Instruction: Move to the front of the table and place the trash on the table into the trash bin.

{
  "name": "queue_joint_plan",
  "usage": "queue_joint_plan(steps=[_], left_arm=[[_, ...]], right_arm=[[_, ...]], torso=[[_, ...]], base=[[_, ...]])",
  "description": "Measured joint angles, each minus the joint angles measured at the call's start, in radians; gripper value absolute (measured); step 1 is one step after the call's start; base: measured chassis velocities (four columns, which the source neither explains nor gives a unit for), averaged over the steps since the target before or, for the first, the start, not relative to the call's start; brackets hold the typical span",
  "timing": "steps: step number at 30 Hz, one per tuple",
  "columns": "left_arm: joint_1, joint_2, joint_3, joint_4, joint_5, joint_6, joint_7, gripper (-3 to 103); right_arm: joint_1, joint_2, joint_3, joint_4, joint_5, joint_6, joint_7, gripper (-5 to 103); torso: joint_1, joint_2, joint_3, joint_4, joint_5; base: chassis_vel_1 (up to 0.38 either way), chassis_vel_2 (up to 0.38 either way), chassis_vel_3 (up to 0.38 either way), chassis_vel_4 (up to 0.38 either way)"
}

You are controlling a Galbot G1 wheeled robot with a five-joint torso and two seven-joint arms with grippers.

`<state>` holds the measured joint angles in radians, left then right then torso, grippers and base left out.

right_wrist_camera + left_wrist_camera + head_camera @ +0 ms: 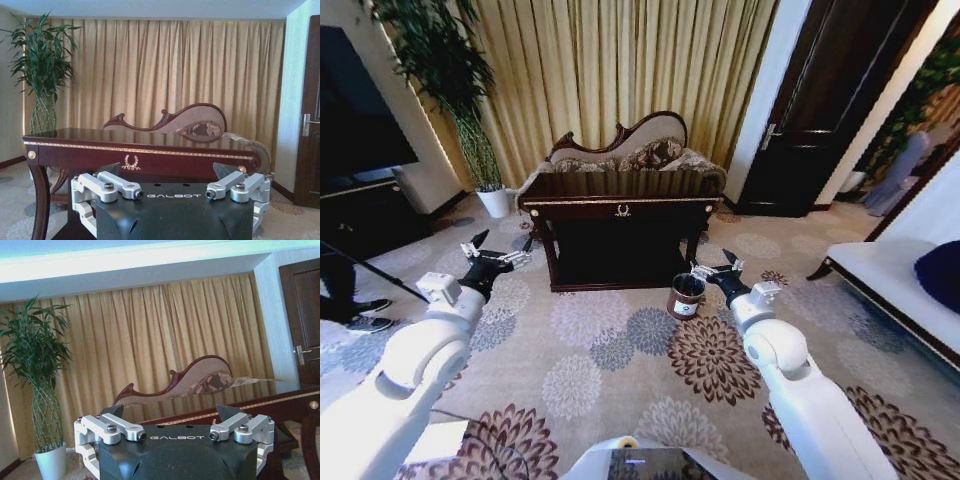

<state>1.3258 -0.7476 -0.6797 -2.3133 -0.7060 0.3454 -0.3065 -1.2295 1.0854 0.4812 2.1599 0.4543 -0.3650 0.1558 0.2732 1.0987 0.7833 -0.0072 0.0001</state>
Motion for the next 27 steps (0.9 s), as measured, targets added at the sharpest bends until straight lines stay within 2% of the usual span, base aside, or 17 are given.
queue_joint_plan(steps=[9,22,27], left_arm=[[0.003,-0.005,-0.002,0.001,0.001,-0.004,0.001,100],[0.014,-0.010,-0.027,-0.005,-0.008,-0.006,0.000,100],[0.031,-0.016,-0.053,-0.015,-0.028,0.037,-0.017,100]], right_arm=[[-0.008,0.009,-0.005,-0.003,-0.032,0.016,0.000,100],[-0.019,0.018,-0.013,0.002,-0.039,0.026,0.009,100],[-0.024,0.017,-0.026,0.017,-0.071,0.022,0.052,100]], torso=[[0.000,0.000,0.000,0.0005,-0.0003],[0.000,0.000,0.000,0.0001,0.0001],[0.000,0.000,0.000,0.0003,-0.0003]], base=[[0.107,-0.129,-0.115,0.130],[0.006,-0.001,-0.004,0.004],[0.000,0.000,0.000,0.000]])
